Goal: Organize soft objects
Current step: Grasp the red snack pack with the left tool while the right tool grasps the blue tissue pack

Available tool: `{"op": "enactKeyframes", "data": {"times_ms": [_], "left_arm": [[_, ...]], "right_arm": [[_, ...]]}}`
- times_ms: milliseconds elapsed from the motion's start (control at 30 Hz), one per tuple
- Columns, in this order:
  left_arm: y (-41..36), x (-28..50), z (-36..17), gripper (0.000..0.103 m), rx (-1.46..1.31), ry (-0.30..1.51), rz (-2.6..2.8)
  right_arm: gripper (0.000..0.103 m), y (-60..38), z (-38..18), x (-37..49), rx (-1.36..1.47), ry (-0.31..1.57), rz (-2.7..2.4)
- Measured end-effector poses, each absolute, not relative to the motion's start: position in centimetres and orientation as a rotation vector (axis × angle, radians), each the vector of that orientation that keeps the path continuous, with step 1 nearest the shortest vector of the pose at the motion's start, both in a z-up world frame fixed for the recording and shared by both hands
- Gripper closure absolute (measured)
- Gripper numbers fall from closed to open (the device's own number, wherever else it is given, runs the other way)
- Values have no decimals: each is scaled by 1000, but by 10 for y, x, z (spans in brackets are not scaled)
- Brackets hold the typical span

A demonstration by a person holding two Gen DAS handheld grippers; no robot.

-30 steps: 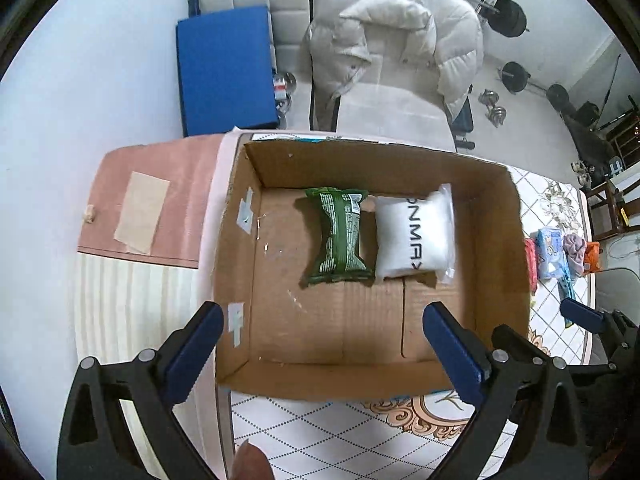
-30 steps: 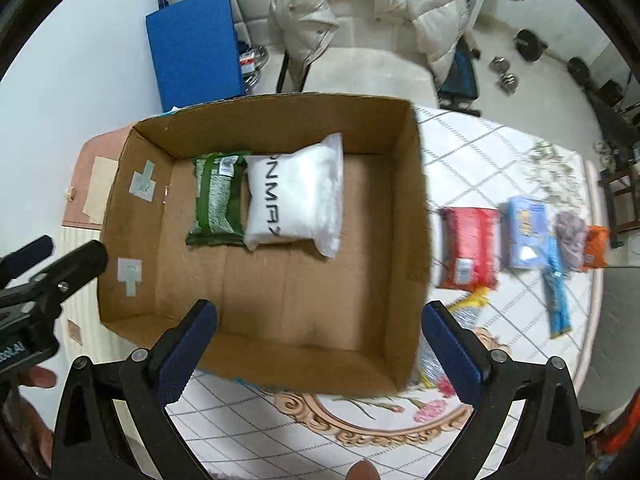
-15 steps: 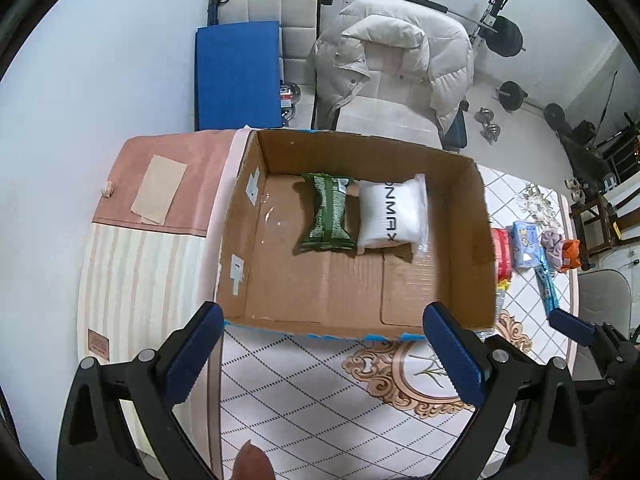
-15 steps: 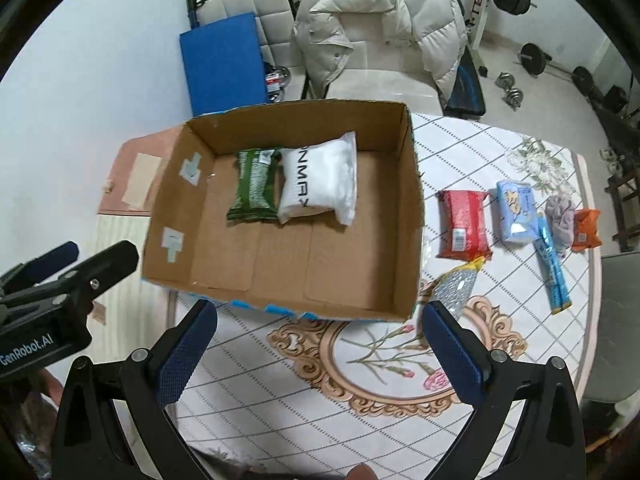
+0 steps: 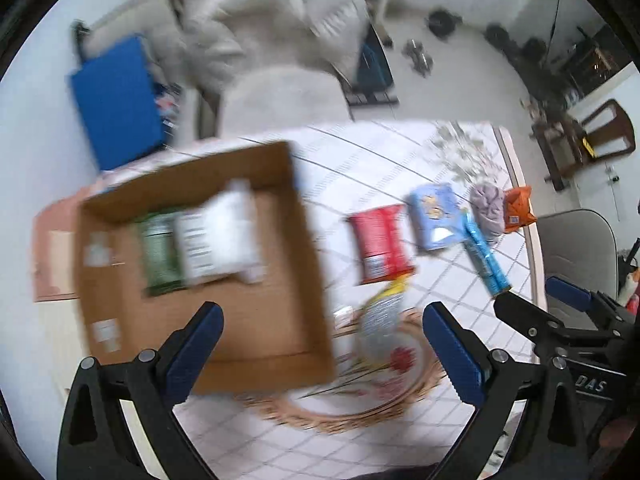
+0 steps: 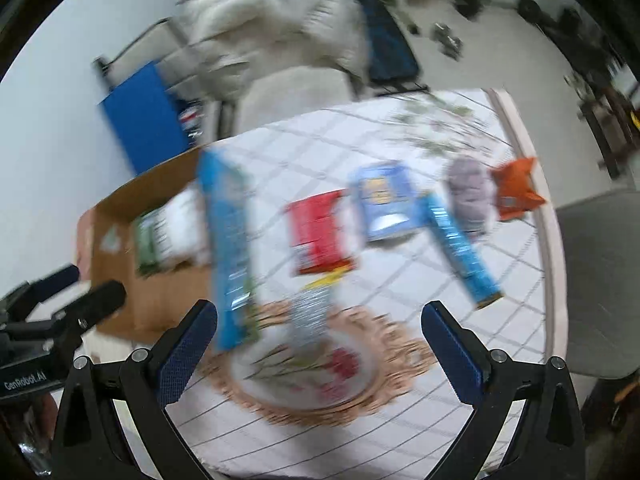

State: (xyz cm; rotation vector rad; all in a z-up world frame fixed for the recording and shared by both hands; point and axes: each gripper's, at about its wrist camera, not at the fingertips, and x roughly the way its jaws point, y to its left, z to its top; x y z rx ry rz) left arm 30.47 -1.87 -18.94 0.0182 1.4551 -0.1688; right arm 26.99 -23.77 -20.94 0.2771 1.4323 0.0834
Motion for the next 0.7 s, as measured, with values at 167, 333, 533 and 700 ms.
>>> {"op": "enactKeyframes", "data": {"times_ms": [167,333,533,700], "left_arm": [[-96,362,-281,23,90,1649,-195],[-114,382,-364,24,96,1796,-104],[-112,375,-401,51,28,1855,-55],[-102,362,-400,57,-80,1828,-8]], "right_arm": [[2,-317,-259,309,371,1508,59],[3,-350,-304,350,488,1570,91],[20,-328,-353,401,505,1675,150],[23,-298,-381,423,419,1738,158]]}}
